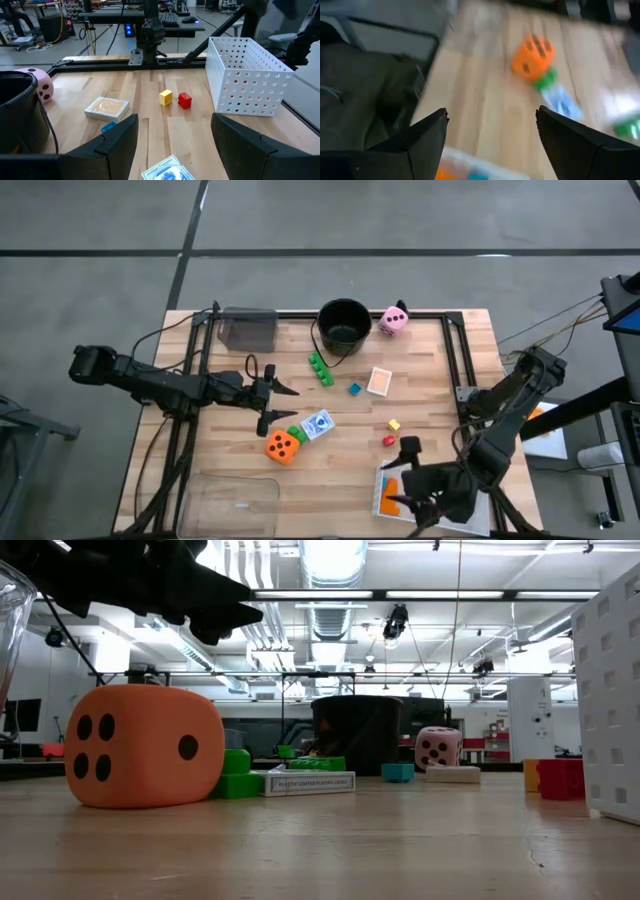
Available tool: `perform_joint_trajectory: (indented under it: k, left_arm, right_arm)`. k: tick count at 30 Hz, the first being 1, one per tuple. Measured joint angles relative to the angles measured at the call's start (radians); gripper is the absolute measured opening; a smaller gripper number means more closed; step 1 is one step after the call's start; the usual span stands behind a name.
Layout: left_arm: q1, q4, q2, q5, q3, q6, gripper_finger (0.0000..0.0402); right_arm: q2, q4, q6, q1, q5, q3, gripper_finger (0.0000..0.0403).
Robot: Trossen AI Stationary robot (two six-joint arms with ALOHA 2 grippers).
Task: Pick & Place Toys
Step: Put the light yellow game piece into the white bin
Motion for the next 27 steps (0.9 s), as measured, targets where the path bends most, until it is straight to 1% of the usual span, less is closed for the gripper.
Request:
perform_joint_trajectory:
  k: [3, 6, 9, 13, 17, 20, 24, 27]
  left_arm:
    - [0.000, 0.004, 0.000, 0.000, 0.000, 0.000, 0.0253]
    - [0.000, 0.005, 0.000, 0.000, 0.000, 0.000, 0.0253]
    - [0.000, 0.005, 0.000, 0.000, 0.000, 0.000, 0.0253]
    - [0.000, 0.005, 0.000, 0.000, 0.000, 0.000, 0.0253]
    - [0.000, 0.004, 0.000, 0.000, 0.000, -0.005, 0.0253]
    - [0.000, 0.004, 0.000, 0.000, 0.000, -0.007, 0.0253]
    - [0.000, 0.033, 0.009, 0.000, -0.010, 0.007, 0.0253]
    - [0.000, 0.141, 0.034, 0.000, -0.050, 0.031, 0.0253]
  right_arm:
    - [-0.003, 0.225, -0.187, -0.012, -0.010, -0.064, 0.0297]
    - [-0.002, 0.446, -0.347, -0.043, -0.088, -0.139, 0.0297]
    - [-0.002, 0.593, -0.421, -0.095, -0.192, -0.212, 0.0297]
    - [-0.022, 0.661, -0.453, -0.172, -0.269, -0.292, 0.0297]
    - [-0.079, 0.655, -0.455, -0.256, -0.309, -0.370, 0.0297]
    - [-0.155, 0.620, -0.443, -0.321, -0.329, -0.434, 0.0297]
    - [-0.310, 0.450, -0.356, -0.415, -0.332, -0.504, 0.0297]
    - [-0.428, 0.242, -0.253, -0.493, -0.333, -0.521, 0.0297]
